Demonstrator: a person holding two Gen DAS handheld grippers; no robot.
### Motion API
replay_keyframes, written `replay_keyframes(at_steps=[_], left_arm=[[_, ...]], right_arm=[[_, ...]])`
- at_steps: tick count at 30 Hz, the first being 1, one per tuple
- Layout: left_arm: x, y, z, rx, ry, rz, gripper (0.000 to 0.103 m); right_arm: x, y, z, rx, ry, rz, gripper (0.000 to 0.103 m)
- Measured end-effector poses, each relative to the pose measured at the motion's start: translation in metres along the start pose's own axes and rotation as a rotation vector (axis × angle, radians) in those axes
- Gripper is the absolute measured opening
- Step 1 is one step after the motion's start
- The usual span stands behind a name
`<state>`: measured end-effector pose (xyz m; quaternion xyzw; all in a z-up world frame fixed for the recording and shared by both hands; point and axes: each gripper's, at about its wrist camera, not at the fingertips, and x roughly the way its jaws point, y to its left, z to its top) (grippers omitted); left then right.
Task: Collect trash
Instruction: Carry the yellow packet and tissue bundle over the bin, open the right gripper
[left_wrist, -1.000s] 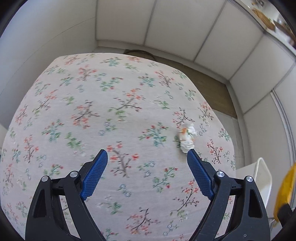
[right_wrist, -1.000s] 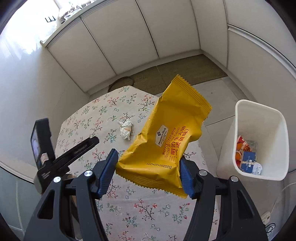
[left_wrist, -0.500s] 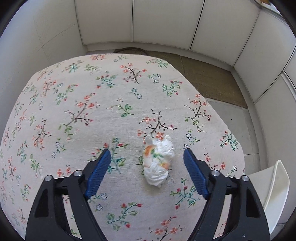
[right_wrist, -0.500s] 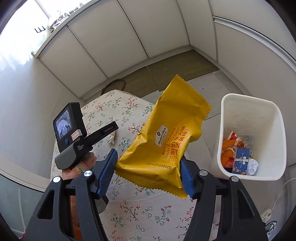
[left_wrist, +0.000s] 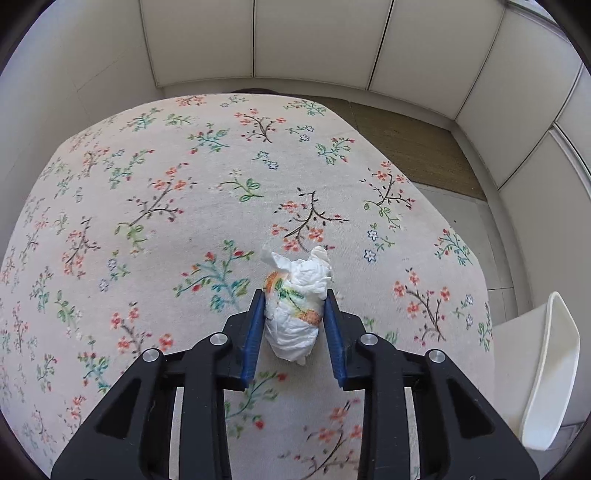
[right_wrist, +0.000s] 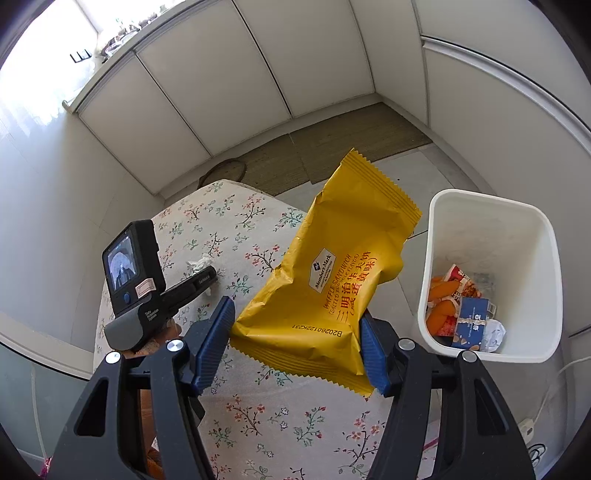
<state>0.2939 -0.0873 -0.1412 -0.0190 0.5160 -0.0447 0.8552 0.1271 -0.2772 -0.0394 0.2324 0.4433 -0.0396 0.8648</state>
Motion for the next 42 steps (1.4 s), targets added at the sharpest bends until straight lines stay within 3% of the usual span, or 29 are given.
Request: replay_keyframes(at_steps=[12,20,29,42], left_arm=[[-0.091,0.041,-0.033,-0.051,-0.115,-0.033,0.029],[-0.162,0.044,-0.066,-0.100,-0.209,-0.108,0.029],[-0.214,-0.001,-0.092,-0.029,-0.299,-0.192,0.030],[-0.219,-0.079,-0.104,0.111,-0.312,-0.274,0.030]], right_arm=[[-0.022,0.018,-0.016,-0.096,-0.073,-0.005,0.062],[-0.050,0.016,-0.030,-0.167,-0.162,-0.028,0.062],[-0.083,-0.009,-0.034,-0.200,-0.272,-0.103,0.063],[-0.091,-0.085,-0.018,-0.126,-0.340,-0.279,0.063]])
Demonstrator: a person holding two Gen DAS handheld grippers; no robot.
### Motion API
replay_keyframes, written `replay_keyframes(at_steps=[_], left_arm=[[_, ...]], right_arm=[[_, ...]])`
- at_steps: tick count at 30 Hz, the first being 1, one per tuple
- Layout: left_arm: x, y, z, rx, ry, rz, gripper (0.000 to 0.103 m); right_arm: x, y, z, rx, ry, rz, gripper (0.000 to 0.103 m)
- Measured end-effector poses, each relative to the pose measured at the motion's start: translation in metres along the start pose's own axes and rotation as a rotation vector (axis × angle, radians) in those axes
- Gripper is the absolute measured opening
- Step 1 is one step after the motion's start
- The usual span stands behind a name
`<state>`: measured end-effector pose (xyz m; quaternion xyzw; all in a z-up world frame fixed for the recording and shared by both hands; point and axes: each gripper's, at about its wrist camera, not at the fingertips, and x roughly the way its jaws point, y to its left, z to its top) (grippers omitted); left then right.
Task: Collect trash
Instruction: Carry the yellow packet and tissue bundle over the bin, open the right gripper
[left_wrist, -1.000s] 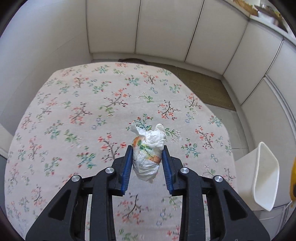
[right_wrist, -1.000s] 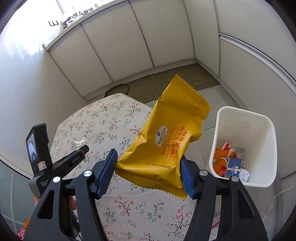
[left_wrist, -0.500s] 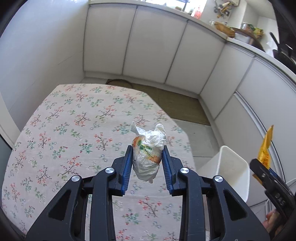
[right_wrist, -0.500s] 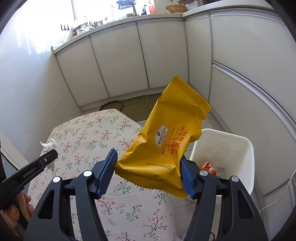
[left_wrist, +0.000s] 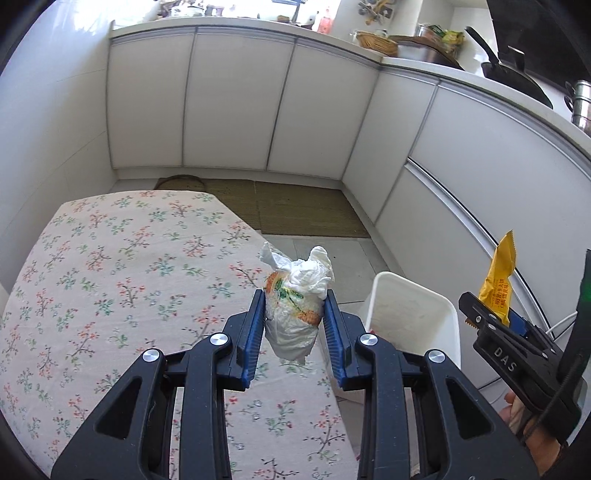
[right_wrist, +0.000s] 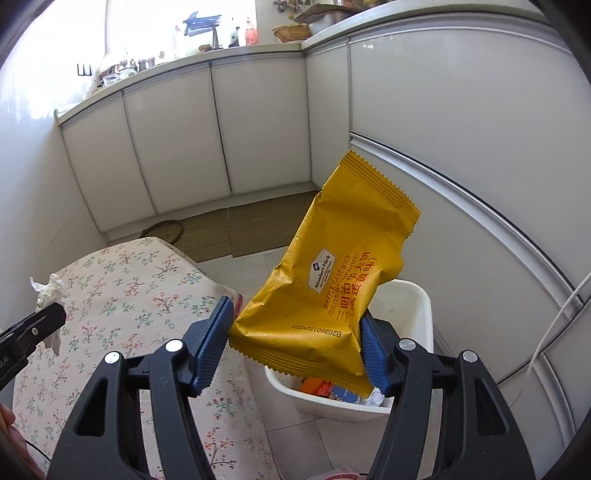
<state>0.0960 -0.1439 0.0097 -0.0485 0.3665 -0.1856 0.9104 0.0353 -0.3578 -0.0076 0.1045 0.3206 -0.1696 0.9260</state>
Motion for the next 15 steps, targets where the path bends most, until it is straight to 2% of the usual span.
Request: replay_keyframes(at_steps=[9,11,15], left_arm=[[0.022,-0.034,-0.003,0.044,0.016,-0.036,0.030],[0.026,-0.041,-0.002,0.055,0.016,-0.045,0.030],[0.037,-0.057,0.005,0.073,0.009,-0.063,0.030]], right_arm=[[0.047,-0.042,0.005,0.033,-0.013,-0.157,0.064],[0.057,-0.048,0.008,0.032,-0.017,-0.164,0.073],[0.070,-0.053,0.009,0.017,-0.005,-0.180,0.079]])
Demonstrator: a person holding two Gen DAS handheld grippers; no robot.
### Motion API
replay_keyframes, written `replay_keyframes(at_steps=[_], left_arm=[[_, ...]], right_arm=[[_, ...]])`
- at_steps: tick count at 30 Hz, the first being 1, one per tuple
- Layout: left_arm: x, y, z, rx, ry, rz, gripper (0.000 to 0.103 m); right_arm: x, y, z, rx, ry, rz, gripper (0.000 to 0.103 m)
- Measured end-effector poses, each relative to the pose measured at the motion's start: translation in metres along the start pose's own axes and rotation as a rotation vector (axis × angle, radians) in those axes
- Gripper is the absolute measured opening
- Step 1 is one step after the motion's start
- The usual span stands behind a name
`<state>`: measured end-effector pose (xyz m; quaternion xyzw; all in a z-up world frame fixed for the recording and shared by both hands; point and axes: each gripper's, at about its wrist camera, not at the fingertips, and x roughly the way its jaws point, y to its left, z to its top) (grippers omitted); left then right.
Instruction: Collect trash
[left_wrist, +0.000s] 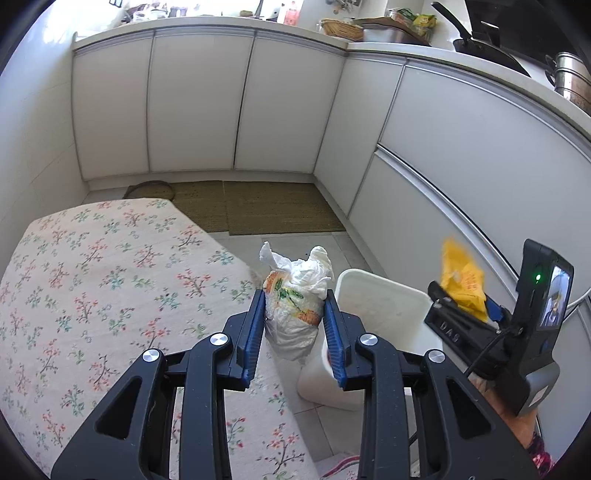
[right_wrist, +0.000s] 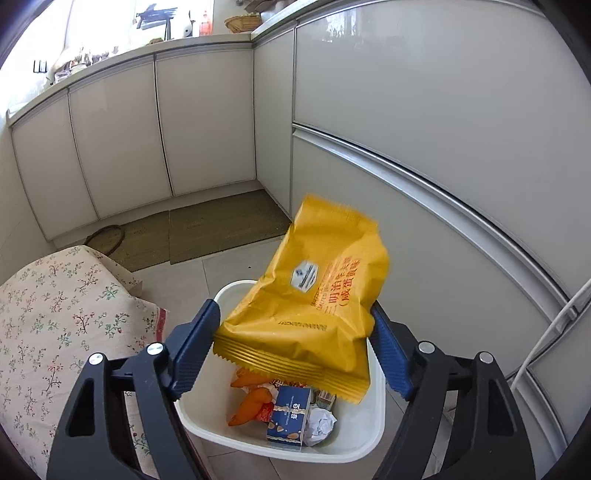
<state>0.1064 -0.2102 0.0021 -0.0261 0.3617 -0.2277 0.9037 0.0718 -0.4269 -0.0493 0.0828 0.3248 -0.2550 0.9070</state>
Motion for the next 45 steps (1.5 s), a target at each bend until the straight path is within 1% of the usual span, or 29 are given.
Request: replay_keyframes(at_steps=[5,9,12,14,17,21,27,29,31,32,34,36,39,41,42,44,45], left_arm=[[0.013,-0.022,0.011,0.018,-0.014,-0.035,0.030],[0.021,-0.041,0.018,0.041,-0.020,-0.064,0.030],[0.027,-0.058,0.024,0.070,-0.023,-0.087,0.030],[0.033,-0.069,0.027,0.082,-0.021,-0.098,0.030],[0.044,-0.085,0.033,0.098,-0.009,-0.119,0.030],[0.061,-0.105,0.037,0.135,0.009,-0.137,0.030],[0.086,-0.129,0.041,0.191,0.073,-0.155,0.033],[0.089,-0.133,0.040,0.202,0.096,-0.170,0.037],[0.090,-0.134,0.037,0.208,0.094,-0.160,0.049],[0.090,-0.134,0.037,0.208,0.094,-0.158,0.052],[0.089,-0.131,0.034,0.209,0.095,-0.153,0.061],[0.087,-0.127,0.032,0.213,0.100,-0.154,0.065],[0.076,-0.117,0.033,0.213,0.084,-0.135,0.068],[0.062,-0.105,0.032,0.215,0.051,-0.091,0.073],[0.054,-0.099,0.031,0.220,0.031,-0.063,0.078],[0.036,-0.086,0.028,0.233,-0.015,0.004,0.083],[0.026,-0.079,0.027,0.237,-0.041,0.043,0.089]], right_arm=[[-0.003,-0.002,-0.001,-0.006,-0.009,-0.037,0.082],[-0.005,-0.017,0.001,0.022,-0.005,-0.088,0.083],[-0.007,-0.029,0.002,0.027,0.007,-0.146,0.084],[-0.009,-0.038,0.002,0.036,0.017,-0.183,0.086],[-0.016,-0.055,0.004,0.068,0.007,-0.230,0.089],[-0.021,-0.078,0.005,0.130,0.023,-0.238,0.089],[-0.027,-0.100,0.004,0.201,0.022,-0.267,0.089],[-0.029,-0.101,0.003,0.218,0.017,-0.268,0.089],[-0.031,-0.102,0.004,0.223,0.013,-0.264,0.089],[-0.032,-0.101,0.004,0.223,0.008,-0.267,0.089],[-0.035,-0.100,0.004,0.223,-0.001,-0.270,0.089],[-0.039,-0.096,0.004,0.220,-0.013,-0.271,0.089],[-0.049,-0.093,0.003,0.217,-0.033,-0.269,0.089],[-0.057,-0.087,0.003,0.216,-0.050,-0.252,0.089],[-0.062,-0.083,0.002,0.219,-0.060,-0.234,0.089],[-0.072,-0.072,0.002,0.218,-0.077,-0.193,0.093],[-0.077,-0.064,0.001,0.211,-0.086,-0.172,0.095]])
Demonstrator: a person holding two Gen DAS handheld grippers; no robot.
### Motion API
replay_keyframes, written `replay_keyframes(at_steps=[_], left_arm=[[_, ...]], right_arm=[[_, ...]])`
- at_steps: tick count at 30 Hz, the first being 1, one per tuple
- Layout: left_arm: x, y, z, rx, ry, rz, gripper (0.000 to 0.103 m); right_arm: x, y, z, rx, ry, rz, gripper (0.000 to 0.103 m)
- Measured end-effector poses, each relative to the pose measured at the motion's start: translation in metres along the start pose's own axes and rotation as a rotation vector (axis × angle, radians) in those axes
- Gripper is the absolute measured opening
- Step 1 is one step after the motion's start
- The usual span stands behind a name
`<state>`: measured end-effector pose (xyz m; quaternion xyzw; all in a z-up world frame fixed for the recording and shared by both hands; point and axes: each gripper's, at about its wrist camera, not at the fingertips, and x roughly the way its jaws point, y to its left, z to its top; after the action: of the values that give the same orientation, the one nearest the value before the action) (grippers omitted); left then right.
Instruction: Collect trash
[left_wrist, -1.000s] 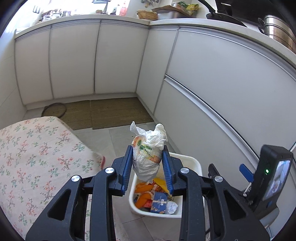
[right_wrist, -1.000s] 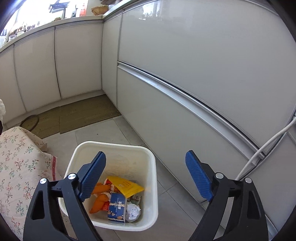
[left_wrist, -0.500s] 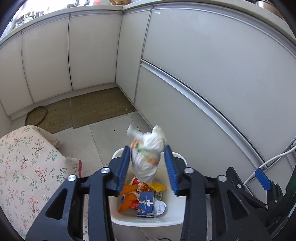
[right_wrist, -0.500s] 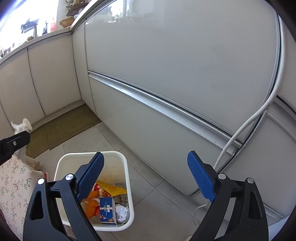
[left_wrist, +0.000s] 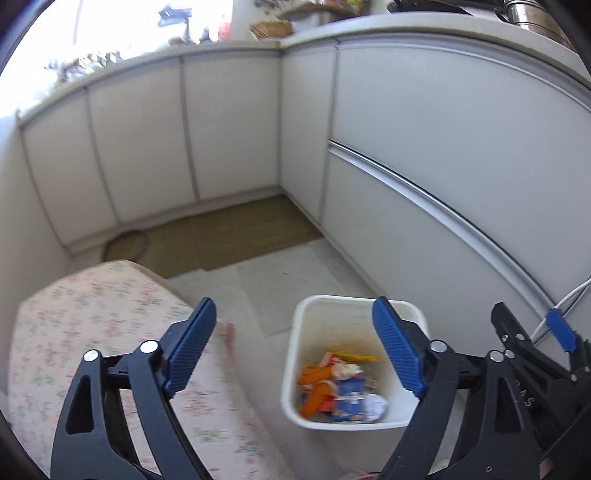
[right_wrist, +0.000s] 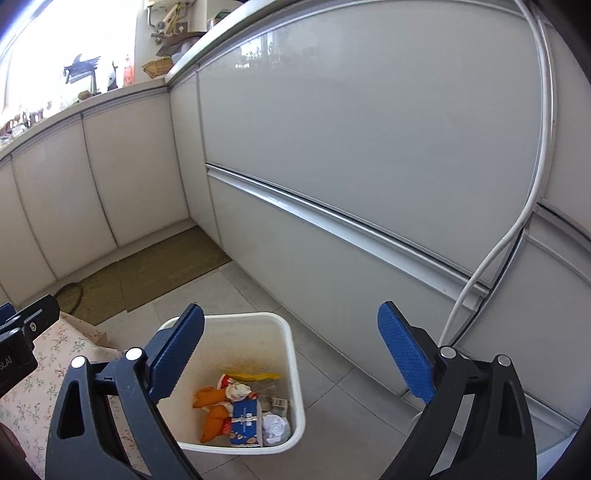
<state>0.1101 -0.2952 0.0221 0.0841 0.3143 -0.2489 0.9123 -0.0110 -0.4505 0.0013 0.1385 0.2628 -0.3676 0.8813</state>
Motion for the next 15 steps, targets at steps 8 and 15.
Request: replay_keyframes(at_steps=[8,15], left_arm=[[-0.074,0.084,-0.029,-0.138,-0.114,0.167,0.096],[-0.106,0.125,-0.055,-0.168,-0.075,0.309,0.096]], right_arm=[[-0.053,0.062,-0.021,-0.076,-0.040,0.157,0.096],[-0.098,0.113,-0.048,-0.167,-0.071,0.239,0.096]])
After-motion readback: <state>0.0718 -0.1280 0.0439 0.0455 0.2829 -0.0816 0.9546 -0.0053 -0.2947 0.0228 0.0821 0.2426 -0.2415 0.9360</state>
